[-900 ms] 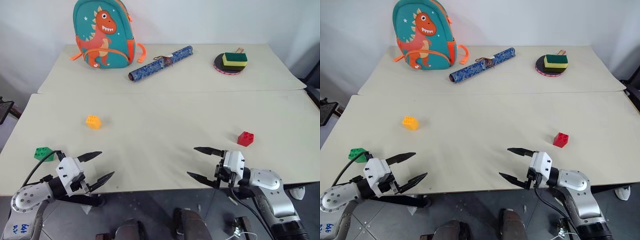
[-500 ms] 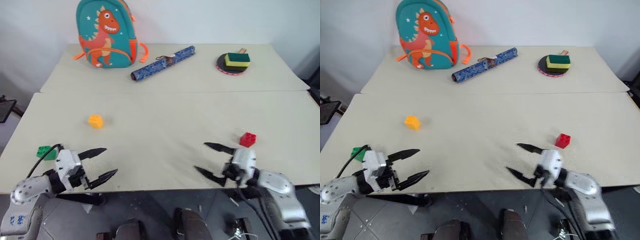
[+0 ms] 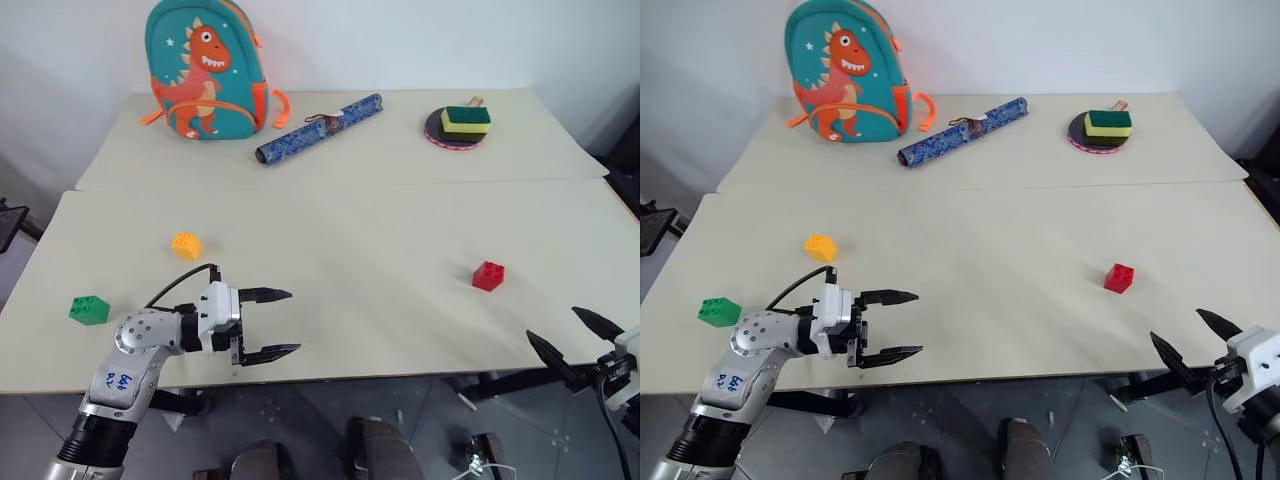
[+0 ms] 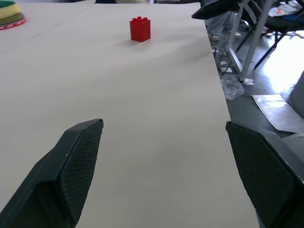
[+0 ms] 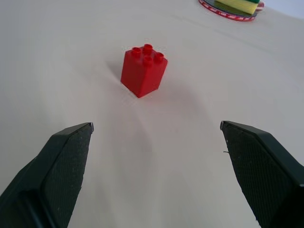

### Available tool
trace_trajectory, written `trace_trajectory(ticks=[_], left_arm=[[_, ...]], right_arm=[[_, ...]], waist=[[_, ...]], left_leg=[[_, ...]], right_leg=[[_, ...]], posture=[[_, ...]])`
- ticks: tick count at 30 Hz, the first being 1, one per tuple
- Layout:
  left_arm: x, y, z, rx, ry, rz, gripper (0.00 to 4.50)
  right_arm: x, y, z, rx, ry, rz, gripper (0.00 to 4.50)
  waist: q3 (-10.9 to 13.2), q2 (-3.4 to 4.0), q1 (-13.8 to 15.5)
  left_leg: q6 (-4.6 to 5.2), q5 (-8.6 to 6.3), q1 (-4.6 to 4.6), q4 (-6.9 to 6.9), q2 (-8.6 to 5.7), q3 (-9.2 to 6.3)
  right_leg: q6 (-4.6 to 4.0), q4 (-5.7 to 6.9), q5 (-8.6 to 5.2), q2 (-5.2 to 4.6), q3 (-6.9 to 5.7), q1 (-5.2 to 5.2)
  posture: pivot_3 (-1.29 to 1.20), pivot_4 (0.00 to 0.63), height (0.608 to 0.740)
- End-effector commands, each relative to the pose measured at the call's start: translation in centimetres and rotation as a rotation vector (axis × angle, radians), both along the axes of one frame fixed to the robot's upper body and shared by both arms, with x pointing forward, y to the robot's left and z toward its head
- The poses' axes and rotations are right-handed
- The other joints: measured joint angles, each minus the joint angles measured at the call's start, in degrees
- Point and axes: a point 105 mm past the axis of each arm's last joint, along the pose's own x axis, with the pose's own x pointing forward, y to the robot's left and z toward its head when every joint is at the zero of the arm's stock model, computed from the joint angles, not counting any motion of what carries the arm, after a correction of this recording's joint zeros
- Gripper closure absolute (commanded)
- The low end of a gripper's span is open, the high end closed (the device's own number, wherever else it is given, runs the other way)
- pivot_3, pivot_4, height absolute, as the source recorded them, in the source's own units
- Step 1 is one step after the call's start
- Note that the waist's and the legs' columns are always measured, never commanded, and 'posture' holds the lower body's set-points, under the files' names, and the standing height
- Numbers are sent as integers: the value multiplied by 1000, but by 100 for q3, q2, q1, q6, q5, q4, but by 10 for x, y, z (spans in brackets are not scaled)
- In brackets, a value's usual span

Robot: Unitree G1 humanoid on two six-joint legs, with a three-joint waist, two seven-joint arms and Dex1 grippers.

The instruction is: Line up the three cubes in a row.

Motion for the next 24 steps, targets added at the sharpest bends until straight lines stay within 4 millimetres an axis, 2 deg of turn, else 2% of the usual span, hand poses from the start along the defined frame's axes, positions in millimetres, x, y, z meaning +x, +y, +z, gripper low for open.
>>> trace_trajectory(ticks=[1,4,7,12,17,20,24], left_arm=[[-7,-1,3,-20,39,-34,136],[-9,-1,6,-38,55,-26,136],[-11,-1,4,-21,56,-28,136],[-14,4,4,-8,53,-4,136],[-18,12,4,14,53,25,136],[-18,15,5,19,49,45,0],[-18,16,5,23,45,54,0]], right_arm=[[22,1,16,-61,4,91,0],[50,5,20,-90,91,205,0],[76,7,24,-123,137,250,0],[99,8,20,-203,223,315,0],[108,13,15,-180,274,376,0],[115,17,19,-180,237,383,581],[116,21,17,-190,241,423,1945]], waist=[[0,1,-50],[2,3,-93],[4,6,-86],[8,13,4],[13,22,34],[15,24,35],[16,27,29]], left_leg=[[0,0,15,-1,1,0],[3,2,25,-4,0,-1],[5,5,23,-6,0,-4],[4,6,15,-6,-2,-7],[5,5,16,-6,-1,-2],[5,5,15,-5,-1,-1],[4,5,16,-5,0,0]], right_leg=[[0,0,0,1,0,11],[0,-2,0,-2,0,22],[-1,0,-1,-3,-3,21],[-1,-2,-1,-4,-8,19],[-1,-4,0,-6,-6,16],[-1,-3,0,-6,-6,16],[-1,-2,0,-6,-5,16]], posture=[[0,150,740],[0,150,740],[0,150,740],[0,150,740],[0,150,740],[0,150,740],[0,150,740]])
